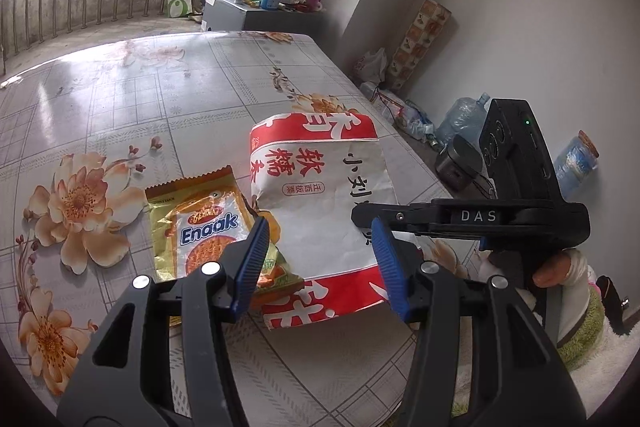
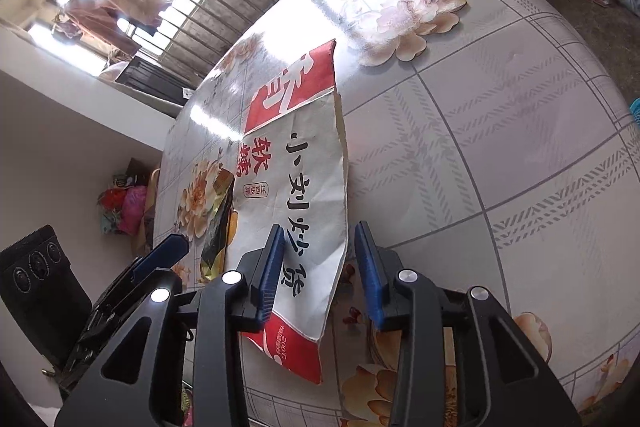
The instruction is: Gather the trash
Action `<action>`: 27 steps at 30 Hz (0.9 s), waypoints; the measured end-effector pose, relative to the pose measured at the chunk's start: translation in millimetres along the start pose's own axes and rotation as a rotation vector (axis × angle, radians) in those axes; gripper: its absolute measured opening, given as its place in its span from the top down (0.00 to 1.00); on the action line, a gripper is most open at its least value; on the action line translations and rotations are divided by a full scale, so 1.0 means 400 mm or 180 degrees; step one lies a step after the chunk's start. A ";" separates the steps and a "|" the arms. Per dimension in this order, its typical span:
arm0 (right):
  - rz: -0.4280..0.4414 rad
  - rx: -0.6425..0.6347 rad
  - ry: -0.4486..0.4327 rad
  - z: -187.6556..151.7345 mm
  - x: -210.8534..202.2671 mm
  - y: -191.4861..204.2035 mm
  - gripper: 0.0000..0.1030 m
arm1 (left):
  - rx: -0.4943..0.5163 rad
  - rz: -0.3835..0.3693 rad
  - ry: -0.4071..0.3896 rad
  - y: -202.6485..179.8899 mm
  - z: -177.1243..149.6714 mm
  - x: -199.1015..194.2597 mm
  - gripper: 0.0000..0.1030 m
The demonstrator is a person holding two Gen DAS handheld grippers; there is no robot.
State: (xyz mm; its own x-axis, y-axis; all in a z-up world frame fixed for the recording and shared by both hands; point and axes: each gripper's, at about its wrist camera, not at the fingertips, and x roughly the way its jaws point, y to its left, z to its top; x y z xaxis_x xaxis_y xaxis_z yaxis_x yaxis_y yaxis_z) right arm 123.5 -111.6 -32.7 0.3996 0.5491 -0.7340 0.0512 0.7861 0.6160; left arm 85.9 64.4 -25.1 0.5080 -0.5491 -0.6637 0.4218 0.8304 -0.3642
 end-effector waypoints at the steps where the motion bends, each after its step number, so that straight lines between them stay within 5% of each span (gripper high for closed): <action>1: 0.0036 0.0019 0.0047 0.001 0.008 -0.003 0.60 | -0.0020 -0.0002 0.0013 0.006 -0.001 0.002 0.52; 5: 0.0228 0.0062 0.0168 0.006 0.032 -0.006 0.59 | -0.0061 0.0015 0.0022 0.023 -0.003 0.003 0.52; 11: 0.0312 0.0073 0.0209 0.011 0.036 -0.001 0.74 | -0.0056 0.0021 -0.0045 0.025 0.006 -0.015 0.52; 23: -0.0109 0.0318 -0.0201 -0.011 -0.111 -0.083 0.74 | 0.0162 -0.0249 -0.0017 -0.059 0.031 0.021 0.53; 27: -0.0069 0.0444 -0.0232 -0.030 -0.124 -0.099 0.74 | 0.0316 -0.0208 0.0176 -0.111 0.032 0.084 0.65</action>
State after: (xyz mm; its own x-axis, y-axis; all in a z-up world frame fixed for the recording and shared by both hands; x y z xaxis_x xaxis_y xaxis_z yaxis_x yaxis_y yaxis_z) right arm 90.7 -166.6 -24.1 0.4620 0.5063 -0.7281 0.1854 0.7477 0.6376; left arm 93.6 7.9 -22.9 0.4358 -0.5934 -0.6767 0.5264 0.7779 -0.3432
